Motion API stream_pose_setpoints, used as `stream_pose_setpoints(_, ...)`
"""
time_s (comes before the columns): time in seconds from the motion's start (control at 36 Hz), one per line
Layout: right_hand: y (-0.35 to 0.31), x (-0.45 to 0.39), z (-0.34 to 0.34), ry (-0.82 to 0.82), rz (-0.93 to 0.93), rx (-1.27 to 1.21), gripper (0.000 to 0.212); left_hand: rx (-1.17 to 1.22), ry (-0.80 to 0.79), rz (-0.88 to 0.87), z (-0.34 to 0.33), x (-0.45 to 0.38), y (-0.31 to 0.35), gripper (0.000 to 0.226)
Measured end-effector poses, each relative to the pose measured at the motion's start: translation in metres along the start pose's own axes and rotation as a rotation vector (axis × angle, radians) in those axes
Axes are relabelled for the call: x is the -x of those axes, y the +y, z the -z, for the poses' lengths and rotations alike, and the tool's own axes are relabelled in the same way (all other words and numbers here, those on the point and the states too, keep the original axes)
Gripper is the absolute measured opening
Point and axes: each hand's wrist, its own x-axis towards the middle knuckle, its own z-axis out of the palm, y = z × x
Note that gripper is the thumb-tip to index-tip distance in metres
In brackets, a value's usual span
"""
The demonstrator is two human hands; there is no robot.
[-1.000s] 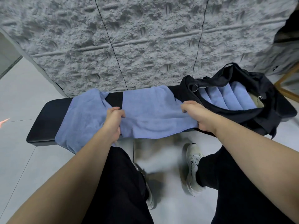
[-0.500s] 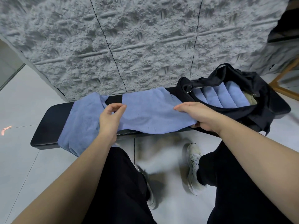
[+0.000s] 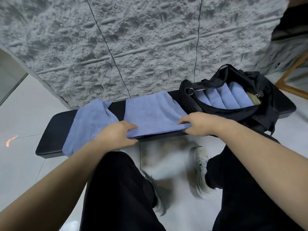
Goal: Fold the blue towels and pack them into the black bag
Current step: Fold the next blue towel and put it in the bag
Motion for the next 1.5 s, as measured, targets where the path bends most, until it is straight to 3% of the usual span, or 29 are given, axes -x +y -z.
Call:
stream_pose_setpoints(0.03, 0.0, 0.0, 0.0, 0.019, -0.002, 0.008, 0.011, -0.033, 0.022, -0.003, -0.002, -0.001, -0.001, 0.011)
stream_pose_setpoints(0.11, -0.001, 0.0, 0.0, 0.092, 0.001, 0.035, 0.027, -0.064, 0.16, 0.063, -0.006, -0.002, -0.006, 0.011)
stream_pose_setpoints(0.25, 0.0, 0.0, -0.001, 0.34, 0.12, -0.018, 0.016, 0.075, 0.413, 0.026, -0.012, 0.002, -0.009, 0.047)
stream_pose_setpoints(0.36, -0.002, -0.002, -0.001, 0.506, 0.251, 0.013, 0.009, 0.351, 0.419, 0.096, -0.01, 0.009, 0.004, 0.011)
stream_pose_setpoints(0.5, -0.01, -0.001, -0.004, 0.387, 0.334, -0.142, 0.012, 0.442, 0.497, 0.134, -0.014, 0.005, 0.003, 0.012)
stream_pose_setpoints(0.61, -0.018, 0.002, -0.004, 0.33, 0.297, -0.216, 0.044, 0.421, 0.509, 0.109, -0.015, 0.005, 0.006, 0.009)
stream_pose_setpoints(0.67, -0.021, 0.003, -0.002, 0.304, 0.282, -0.159, 0.049, 0.403, 0.496, 0.079, -0.015, 0.007, 0.009, 0.009)
stream_pose_setpoints(0.81, -0.018, 0.003, -0.004, 0.299, 0.283, -0.102, 0.026, 0.378, 0.367, 0.057, -0.016, 0.009, 0.013, 0.032)
stream_pose_setpoints(0.92, -0.014, 0.0, -0.006, 0.308, 0.235, -0.158, 0.036, 0.234, 0.323, 0.012, -0.018, 0.007, 0.014, 0.06)
stream_pose_setpoints(0.97, -0.017, 0.002, -0.005, 0.313, 0.206, -0.208, 0.035, 0.101, 0.317, -0.013, -0.022, 0.001, 0.012, 0.056)
stream_pose_setpoints(1.03, -0.019, 0.003, -0.005, 0.284, 0.202, -0.228, 0.031, 0.009, 0.326, -0.045, -0.027, -0.004, 0.008, 0.024)
stream_pose_setpoints(1.06, -0.02, 0.003, -0.006, 0.265, 0.207, -0.228, 0.027, -0.008, 0.325, -0.04, -0.028, -0.006, 0.006, 0.019)
stream_pose_setpoints(1.14, -0.024, 0.005, -0.011, 0.217, 0.226, -0.226, 0.021, -0.011, 0.316, 0.013, -0.031, -0.009, 0.003, 0.037)
stream_pose_setpoints(1.25, -0.025, 0.001, -0.014, 0.196, 0.199, -0.03, 0.047, -0.022, 0.282, -0.037, -0.027, -0.009, 0.008, 0.049)
stream_pose_setpoints(1.36, -0.024, -0.007, -0.018, 0.133, 0.144, 0.188, 0.014, -0.025, 0.266, -0.079, -0.027, -0.011, 0.01, 0.051)
stream_pose_setpoints(1.44, -0.025, -0.008, -0.019, 0.138, 0.142, 0.189, 0.018, 0.005, 0.243, 0.055, -0.03, -0.011, 0.008, 0.042)
stream_pose_setpoints(1.5, -0.025, -0.008, -0.019, 0.191, 0.177, 0.162, 0.022, 0.034, 0.234, 0.056, -0.031, -0.009, 0.009, 0.042)
